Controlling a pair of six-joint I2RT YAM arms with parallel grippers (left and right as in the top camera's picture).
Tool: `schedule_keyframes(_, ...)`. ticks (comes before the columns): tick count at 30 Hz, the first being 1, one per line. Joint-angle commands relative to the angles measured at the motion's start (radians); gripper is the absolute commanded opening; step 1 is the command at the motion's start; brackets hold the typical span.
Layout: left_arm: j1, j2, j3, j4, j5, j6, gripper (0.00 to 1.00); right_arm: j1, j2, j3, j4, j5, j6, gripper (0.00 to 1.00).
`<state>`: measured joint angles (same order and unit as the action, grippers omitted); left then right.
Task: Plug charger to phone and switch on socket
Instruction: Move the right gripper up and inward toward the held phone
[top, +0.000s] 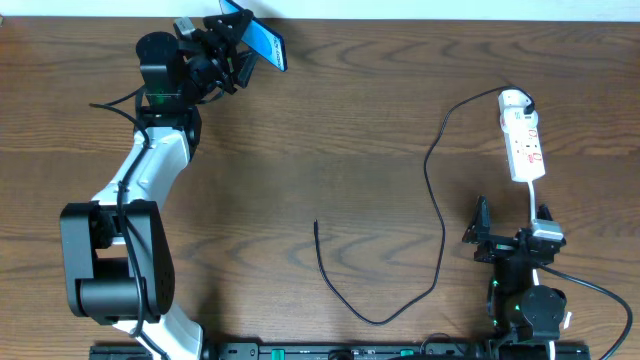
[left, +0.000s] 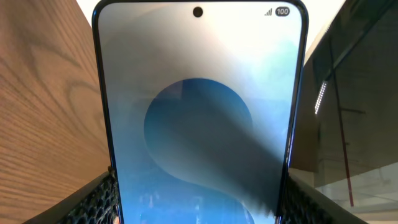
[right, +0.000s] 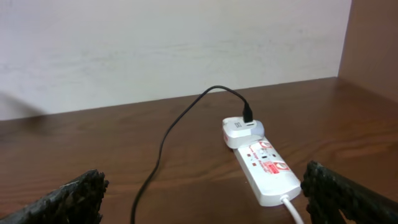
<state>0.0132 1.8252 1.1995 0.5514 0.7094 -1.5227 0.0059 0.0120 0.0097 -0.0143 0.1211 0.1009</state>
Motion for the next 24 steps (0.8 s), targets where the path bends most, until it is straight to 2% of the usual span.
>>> schedule_keyframes(1,0.003,-0.02,0.011,0.019,-0.008,-0.001,0.07,0.009,-0.005,-0.004,0.005,-0.057,0.051,0.99)
schedule_keyframes(4,0.002,-0.02,0.011,0.019,-0.007,-0.001,0.07,0.009,-0.004,-0.004,0.004,-0.081,0.109,0.99)
schedule_keyframes(9,0.002,-0.02,0.011,0.019,-0.007,-0.001,0.07,0.009,0.026,0.007,0.004,-0.137,0.108,0.99)
schedule_keyframes(14,0.002,-0.02,0.011,0.019,0.004,-0.002,0.07,0.009,0.129,0.051,0.005,-0.154,0.106,0.99)
schedule_keyframes(20,0.002,-0.02,0.011,0.019,0.008,-0.002,0.07,0.009,0.351,0.174,0.004,-0.186,0.005,0.99)
schedule_keyframes(24,0.002,-0.02,0.011,0.019,0.015,-0.002,0.07,0.009,0.613,0.345,0.004,-0.257,-0.087,0.99)
